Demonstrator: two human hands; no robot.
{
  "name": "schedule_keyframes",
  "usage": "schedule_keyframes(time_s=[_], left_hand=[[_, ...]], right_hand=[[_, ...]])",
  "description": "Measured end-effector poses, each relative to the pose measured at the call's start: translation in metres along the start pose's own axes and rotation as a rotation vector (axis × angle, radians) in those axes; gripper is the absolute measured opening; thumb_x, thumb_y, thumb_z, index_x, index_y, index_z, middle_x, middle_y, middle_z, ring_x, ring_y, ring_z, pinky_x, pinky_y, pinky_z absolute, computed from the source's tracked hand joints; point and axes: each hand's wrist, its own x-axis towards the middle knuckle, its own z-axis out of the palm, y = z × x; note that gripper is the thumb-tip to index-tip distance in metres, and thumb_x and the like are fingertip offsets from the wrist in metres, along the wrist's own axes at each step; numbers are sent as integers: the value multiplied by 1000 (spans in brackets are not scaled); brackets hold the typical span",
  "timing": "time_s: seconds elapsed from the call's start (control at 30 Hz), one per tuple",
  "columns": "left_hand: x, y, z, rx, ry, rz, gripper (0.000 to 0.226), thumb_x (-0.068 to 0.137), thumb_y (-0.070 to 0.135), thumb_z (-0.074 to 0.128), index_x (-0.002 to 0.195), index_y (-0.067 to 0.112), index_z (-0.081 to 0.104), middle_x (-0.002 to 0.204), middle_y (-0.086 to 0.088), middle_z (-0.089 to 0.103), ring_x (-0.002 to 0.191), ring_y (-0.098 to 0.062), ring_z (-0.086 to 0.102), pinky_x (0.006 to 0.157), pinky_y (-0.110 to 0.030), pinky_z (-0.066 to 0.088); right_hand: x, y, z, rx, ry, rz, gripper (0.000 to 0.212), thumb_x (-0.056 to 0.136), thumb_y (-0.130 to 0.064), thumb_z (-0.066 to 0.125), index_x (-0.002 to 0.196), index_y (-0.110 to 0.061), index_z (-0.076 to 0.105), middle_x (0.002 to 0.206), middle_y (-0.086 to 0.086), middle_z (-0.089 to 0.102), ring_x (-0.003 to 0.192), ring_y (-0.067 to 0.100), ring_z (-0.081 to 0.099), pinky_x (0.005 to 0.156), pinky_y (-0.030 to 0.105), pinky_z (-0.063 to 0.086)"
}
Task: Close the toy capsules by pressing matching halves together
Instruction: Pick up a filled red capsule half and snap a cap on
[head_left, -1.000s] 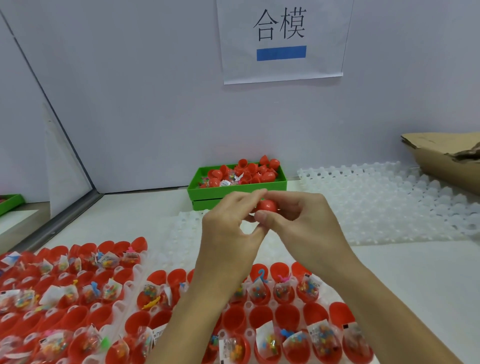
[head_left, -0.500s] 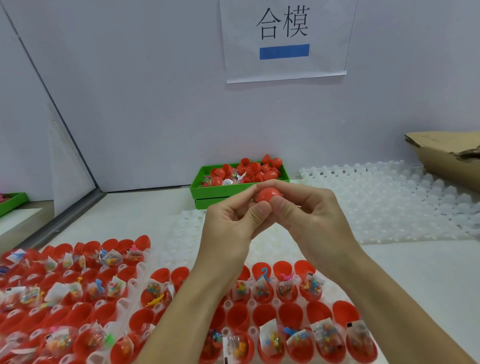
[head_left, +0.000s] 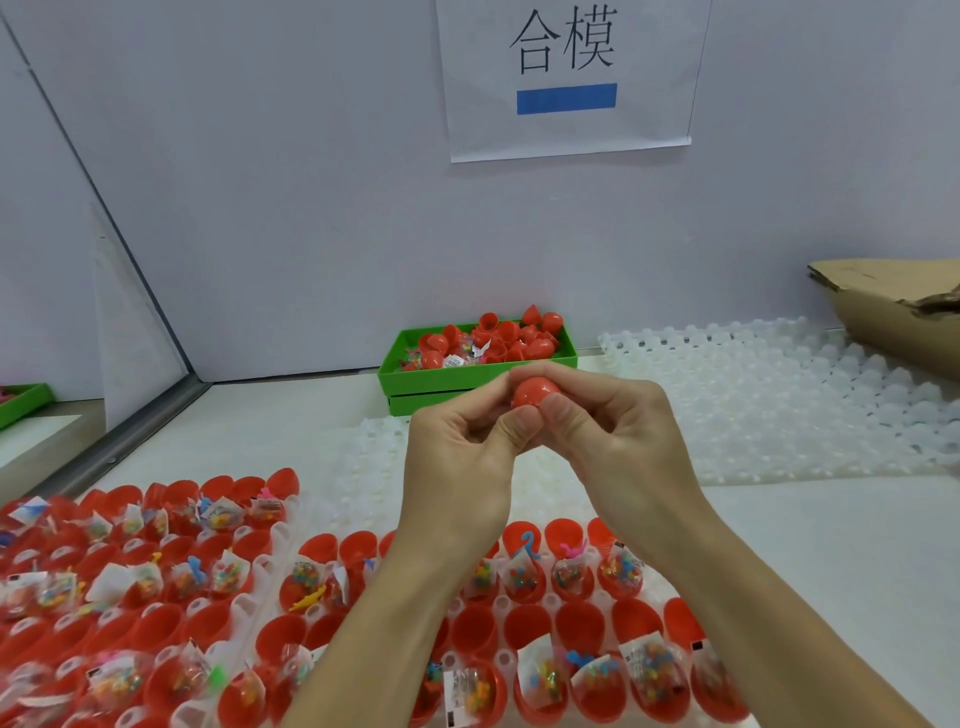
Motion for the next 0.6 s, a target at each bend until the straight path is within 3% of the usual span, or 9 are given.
schedule_keyframes(time_s=[0.23, 0.33, 0.43, 0.53, 0.6], left_hand=[[-1, 0, -1, -28, -5, -17, 33, 81, 22, 65, 113, 22, 70, 107, 6, 75, 104, -14, 70, 85, -26, 57], [1, 2, -5, -170, -110, -147, 43, 88, 17, 62, 131, 11, 61, 121, -4, 70, 117, -22, 65, 95, -39, 55], [1, 6, -6, -329, -209, -284, 46, 93, 18, 57, 139, 15, 53, 131, -7, 64, 124, -23, 60, 95, -43, 55], [1, 4, -3, -339, -150, -324, 44, 92, 27, 58, 136, 22, 56, 124, -5, 68, 118, -23, 64, 89, -43, 57], [2, 2, -3, -282, -60, -304, 41, 90, 30, 64, 130, 24, 60, 115, -6, 72, 111, -26, 67, 85, -39, 59]], right_hand=[[0, -5, 1, 13, -12, -7, 28, 92, 5, 58, 102, -15, 74, 101, 5, 76, 101, 19, 71, 92, 37, 56], [1, -9, -3, -23, -22, 0, 30, 89, 4, 63, 108, -16, 73, 102, 1, 76, 101, 13, 71, 91, 28, 55], [1, -10, -6, -41, -30, 6, 46, 87, 3, 67, 127, -20, 63, 102, 2, 76, 98, 13, 72, 88, 24, 56], [2, -6, -8, -206, -13, -15, 66, 80, 4, 75, 135, -27, 54, 101, -5, 74, 94, 10, 72, 84, 25, 58], [3, -5, -9, -348, 3, -51, 64, 75, 2, 80, 130, -24, 60, 102, -9, 72, 94, 7, 71, 83, 27, 59]])
